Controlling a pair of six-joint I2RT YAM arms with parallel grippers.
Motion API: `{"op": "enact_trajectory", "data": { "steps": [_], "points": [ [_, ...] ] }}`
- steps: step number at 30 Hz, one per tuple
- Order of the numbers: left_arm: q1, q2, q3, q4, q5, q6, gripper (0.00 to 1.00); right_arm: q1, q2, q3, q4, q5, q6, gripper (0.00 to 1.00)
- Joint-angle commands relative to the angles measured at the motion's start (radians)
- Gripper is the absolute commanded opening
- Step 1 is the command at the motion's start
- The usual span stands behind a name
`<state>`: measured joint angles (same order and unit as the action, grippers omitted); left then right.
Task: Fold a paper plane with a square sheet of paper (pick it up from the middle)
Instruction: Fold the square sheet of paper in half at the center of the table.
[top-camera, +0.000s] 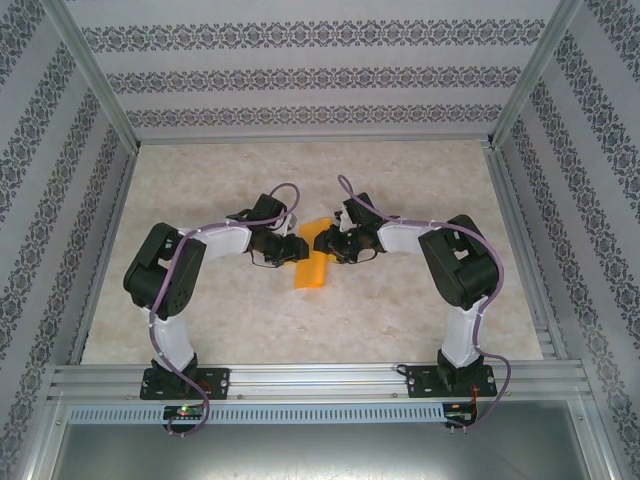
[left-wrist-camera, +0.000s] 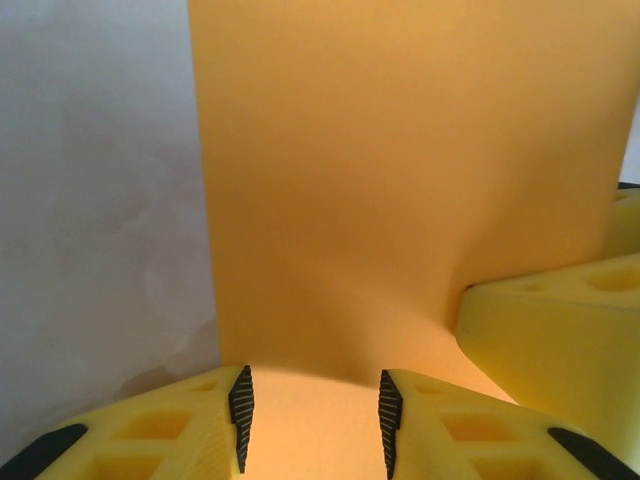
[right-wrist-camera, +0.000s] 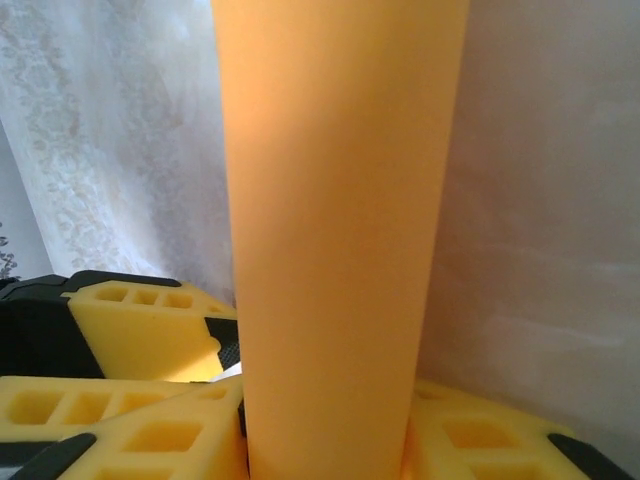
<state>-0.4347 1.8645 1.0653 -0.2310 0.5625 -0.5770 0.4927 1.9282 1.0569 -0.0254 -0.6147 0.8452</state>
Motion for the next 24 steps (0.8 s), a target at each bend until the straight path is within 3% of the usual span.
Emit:
{"op": "enact_trajectory", "data": {
  "steps": [1,11,17,24],
  "points": [
    [-0.012,0.025,0.032,0.009,-0.018,0.040,0.40,-0.012,0.003,-0.025,0.009,0.025,-0.021,0.41],
    [-0.022,0.056,0.054,-0.022,-0.033,0.068,0.40,-0.009,-0.068,-0.002,-0.179,0.152,-0.118,0.53],
    [-0.023,0.050,0.070,-0.036,-0.029,0.072,0.41,-0.003,-0.075,0.034,-0.276,0.245,-0.168,0.54],
    [-0.025,0.044,0.092,-0.043,-0.014,0.072,0.43,0.001,-0.051,0.073,-0.274,0.258,-0.175,0.52]
  ]
}}
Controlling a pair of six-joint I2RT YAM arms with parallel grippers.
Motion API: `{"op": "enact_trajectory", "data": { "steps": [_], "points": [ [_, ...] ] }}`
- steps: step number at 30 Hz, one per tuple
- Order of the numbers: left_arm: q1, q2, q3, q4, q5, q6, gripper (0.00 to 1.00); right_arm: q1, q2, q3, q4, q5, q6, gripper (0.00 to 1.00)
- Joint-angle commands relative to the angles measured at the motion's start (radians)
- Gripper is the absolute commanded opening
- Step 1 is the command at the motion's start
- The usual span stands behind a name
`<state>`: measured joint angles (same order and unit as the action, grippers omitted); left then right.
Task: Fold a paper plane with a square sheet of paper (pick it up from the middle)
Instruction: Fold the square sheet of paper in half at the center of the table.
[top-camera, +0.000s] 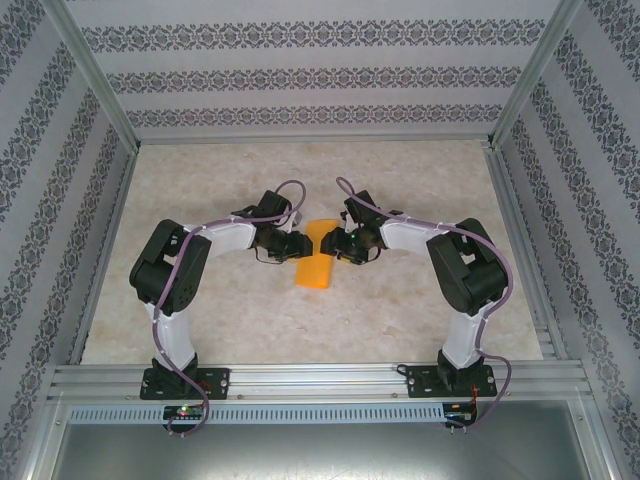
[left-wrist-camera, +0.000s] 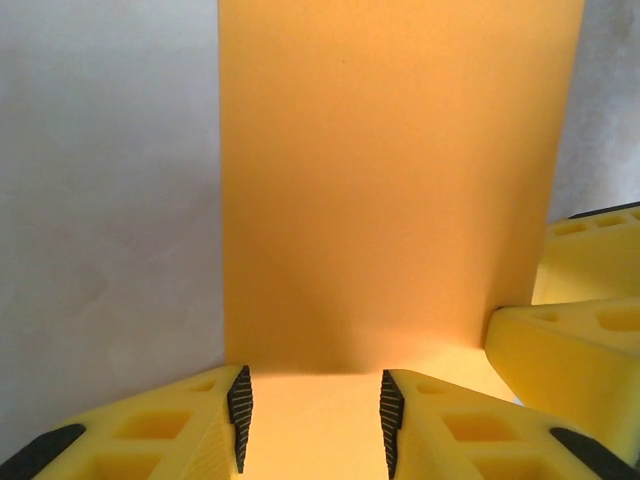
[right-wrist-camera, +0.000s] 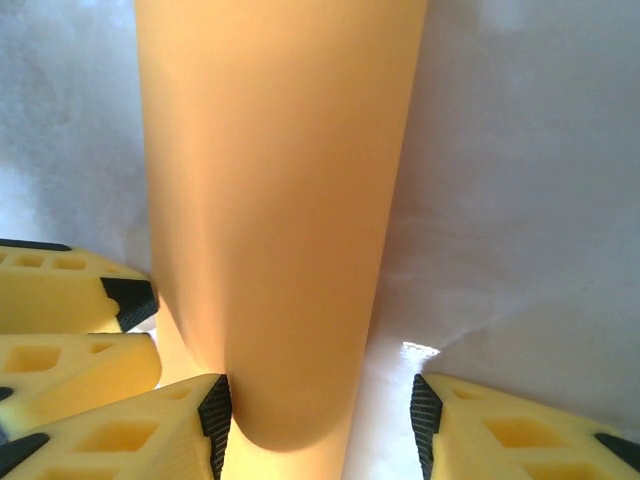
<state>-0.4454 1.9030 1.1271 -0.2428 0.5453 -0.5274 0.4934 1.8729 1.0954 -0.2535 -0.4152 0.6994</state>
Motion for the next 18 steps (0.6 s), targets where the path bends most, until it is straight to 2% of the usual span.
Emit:
{"op": "enact_trajectory", "data": {
  "steps": [1,12,18],
  "points": [
    [-0.014,0.004,0.033,-0.034,0.004,0.024,0.43,0.001,0.008,0.039,-0.052,0.066,-0.031,0.51],
    [-0.014,-0.055,0.059,-0.086,-0.008,0.039,0.49,-0.001,0.015,0.050,-0.085,0.101,-0.044,0.41],
    [-0.014,-0.091,0.054,-0.127,-0.041,0.058,0.52,0.001,0.003,0.039,-0.088,0.107,-0.061,0.41]
  ]
}}
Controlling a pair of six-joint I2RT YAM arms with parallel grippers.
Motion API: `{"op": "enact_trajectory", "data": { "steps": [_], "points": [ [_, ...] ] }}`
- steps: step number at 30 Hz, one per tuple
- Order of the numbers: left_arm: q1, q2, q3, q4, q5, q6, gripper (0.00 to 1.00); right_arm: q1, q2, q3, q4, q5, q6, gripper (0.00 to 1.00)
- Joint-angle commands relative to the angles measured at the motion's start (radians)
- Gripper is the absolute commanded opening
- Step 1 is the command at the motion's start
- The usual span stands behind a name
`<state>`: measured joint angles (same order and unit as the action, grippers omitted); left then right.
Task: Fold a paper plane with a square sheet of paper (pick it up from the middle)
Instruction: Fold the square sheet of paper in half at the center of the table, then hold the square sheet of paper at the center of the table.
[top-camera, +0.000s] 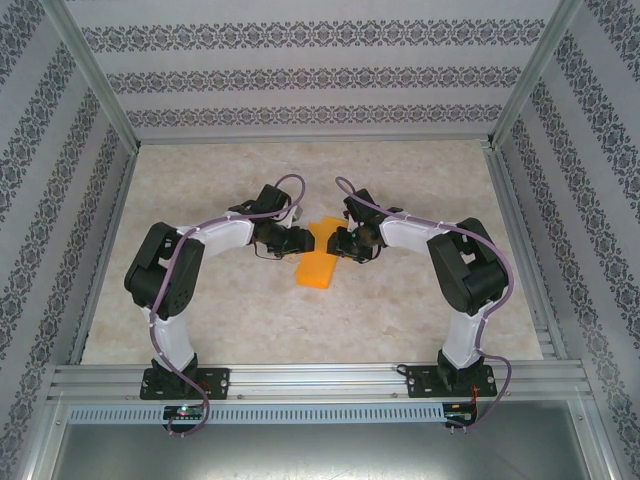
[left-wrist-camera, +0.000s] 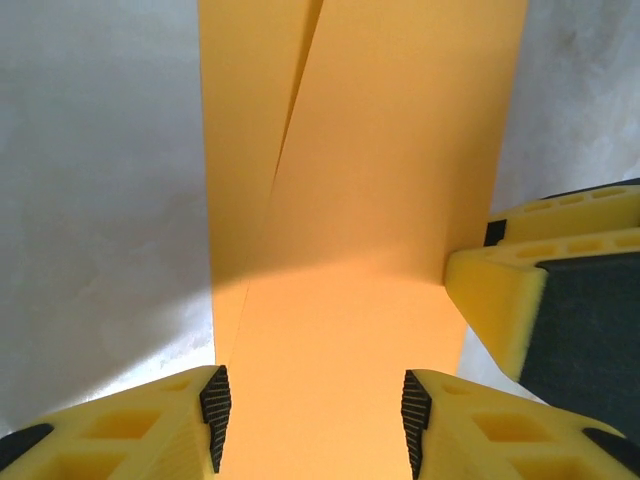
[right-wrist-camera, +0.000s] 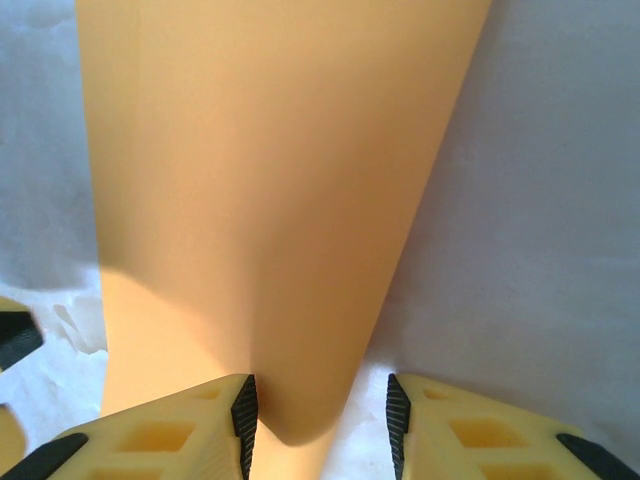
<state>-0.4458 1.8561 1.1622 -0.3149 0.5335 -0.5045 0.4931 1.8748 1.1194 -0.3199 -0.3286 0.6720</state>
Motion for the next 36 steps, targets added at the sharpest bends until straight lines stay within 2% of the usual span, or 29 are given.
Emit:
{"op": "enact_trajectory", "data": {
  "steps": [1,13,36],
  "points": [
    [-0.013,-0.049,0.018,-0.060,-0.036,0.036,0.52,0.005,0.004,0.019,-0.026,0.020,-0.043,0.42],
    [0.000,-0.142,-0.018,-0.110,-0.134,0.037,0.53,0.046,0.030,0.076,-0.108,0.063,-0.137,0.43],
    [0.016,-0.160,-0.053,-0.102,-0.105,0.031,0.54,0.059,0.067,0.104,-0.117,0.108,-0.076,0.45]
  ]
}}
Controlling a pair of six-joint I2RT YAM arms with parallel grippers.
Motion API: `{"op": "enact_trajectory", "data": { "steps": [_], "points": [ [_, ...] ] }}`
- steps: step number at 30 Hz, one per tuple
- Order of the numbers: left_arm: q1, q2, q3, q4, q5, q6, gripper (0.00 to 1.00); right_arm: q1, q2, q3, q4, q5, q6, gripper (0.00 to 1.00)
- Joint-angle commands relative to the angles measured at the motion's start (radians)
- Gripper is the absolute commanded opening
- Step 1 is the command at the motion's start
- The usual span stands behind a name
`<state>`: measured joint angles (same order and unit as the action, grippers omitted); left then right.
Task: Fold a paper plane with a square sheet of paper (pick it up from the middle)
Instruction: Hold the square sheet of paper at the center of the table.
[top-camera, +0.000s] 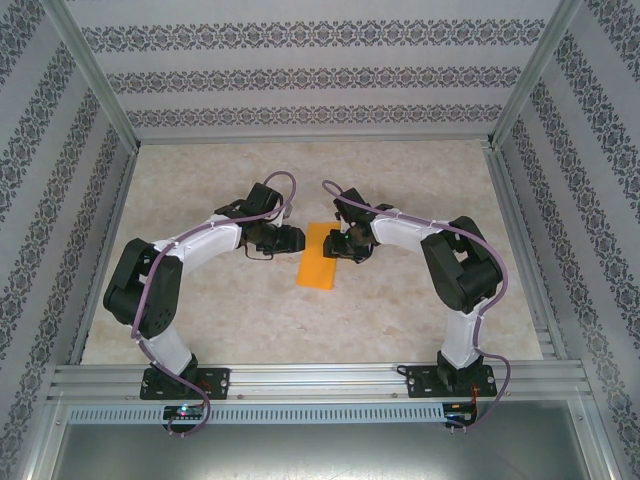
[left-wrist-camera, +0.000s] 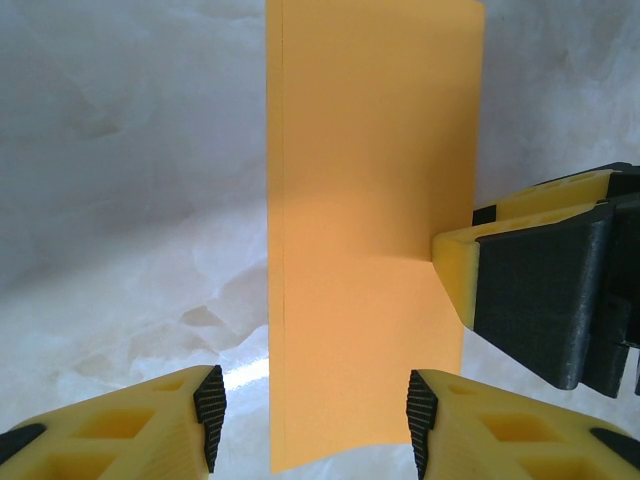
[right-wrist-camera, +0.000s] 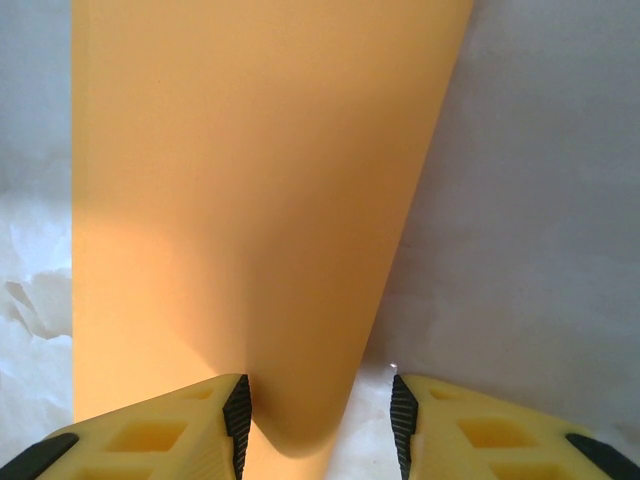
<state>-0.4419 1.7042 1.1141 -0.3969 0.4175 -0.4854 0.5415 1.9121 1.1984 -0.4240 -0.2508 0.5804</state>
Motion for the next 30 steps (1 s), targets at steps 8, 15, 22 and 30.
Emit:
{"op": "enact_trajectory", "data": {
  "steps": [8,15,22,30],
  "points": [
    [0.012,-0.009,-0.007,-0.025,0.012,0.010,0.54,0.015,0.046,0.047,-0.025,0.038,0.019,0.45],
    [0.012,-0.010,-0.011,-0.023,0.017,0.008,0.55,0.030,0.063,0.065,-0.039,0.042,0.008,0.46],
    [0.014,-0.017,-0.014,-0.022,0.033,0.002,0.58,0.030,0.065,0.064,-0.040,0.058,0.022,0.46],
    [0.012,-0.034,-0.018,-0.039,0.023,-0.010,0.71,0.036,0.080,0.079,-0.041,0.053,0.022,0.46]
  ]
}}
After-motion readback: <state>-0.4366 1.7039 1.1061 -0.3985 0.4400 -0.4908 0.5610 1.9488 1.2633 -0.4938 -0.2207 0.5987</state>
